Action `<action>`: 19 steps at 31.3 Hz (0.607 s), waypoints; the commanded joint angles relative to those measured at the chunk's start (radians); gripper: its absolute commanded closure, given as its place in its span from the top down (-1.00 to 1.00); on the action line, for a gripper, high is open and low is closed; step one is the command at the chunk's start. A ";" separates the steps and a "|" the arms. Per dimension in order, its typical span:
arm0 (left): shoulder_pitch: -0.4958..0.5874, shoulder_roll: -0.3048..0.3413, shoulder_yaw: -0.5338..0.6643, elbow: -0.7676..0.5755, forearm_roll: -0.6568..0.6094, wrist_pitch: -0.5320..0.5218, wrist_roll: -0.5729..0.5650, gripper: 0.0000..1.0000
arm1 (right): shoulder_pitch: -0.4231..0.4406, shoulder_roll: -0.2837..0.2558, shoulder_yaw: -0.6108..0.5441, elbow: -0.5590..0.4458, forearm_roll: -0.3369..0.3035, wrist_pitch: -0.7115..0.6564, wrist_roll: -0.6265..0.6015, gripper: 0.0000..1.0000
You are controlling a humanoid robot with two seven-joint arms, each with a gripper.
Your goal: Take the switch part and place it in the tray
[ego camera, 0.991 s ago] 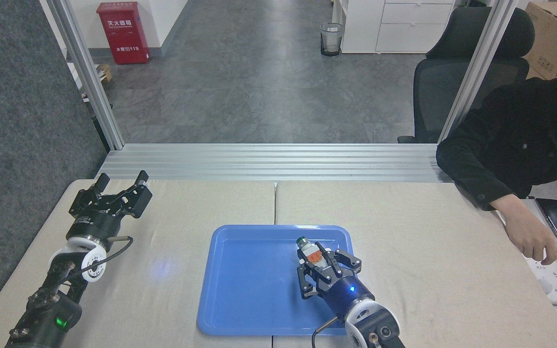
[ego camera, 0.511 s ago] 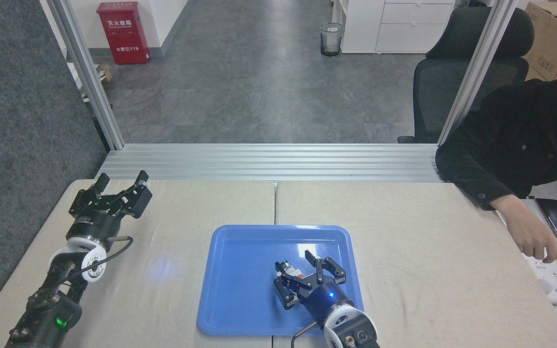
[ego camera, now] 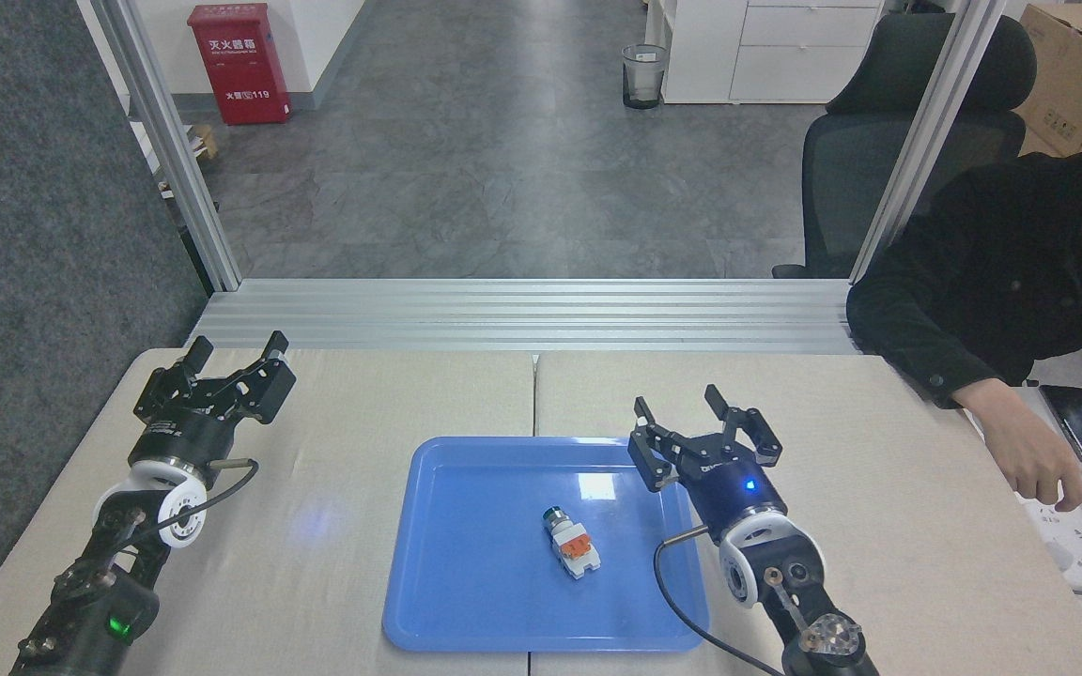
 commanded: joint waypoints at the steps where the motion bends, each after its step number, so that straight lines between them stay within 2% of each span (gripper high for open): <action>1: 0.000 0.000 0.000 0.000 0.000 0.001 0.001 1.00 | 0.019 -0.236 -0.213 -0.043 -0.014 -0.001 -0.039 0.90; 7: 0.001 0.000 0.000 0.000 0.000 0.001 0.001 1.00 | 0.021 -0.230 -0.221 -0.070 -0.026 0.000 -0.044 0.90; 12: 0.000 0.000 0.000 0.000 0.000 0.001 0.001 1.00 | 0.013 -0.239 -0.216 -0.067 -0.138 -0.009 -0.034 0.90; 19: 0.000 0.000 0.000 0.000 0.000 0.001 0.001 1.00 | 0.018 -0.248 -0.215 -0.064 -0.141 -0.018 -0.103 0.90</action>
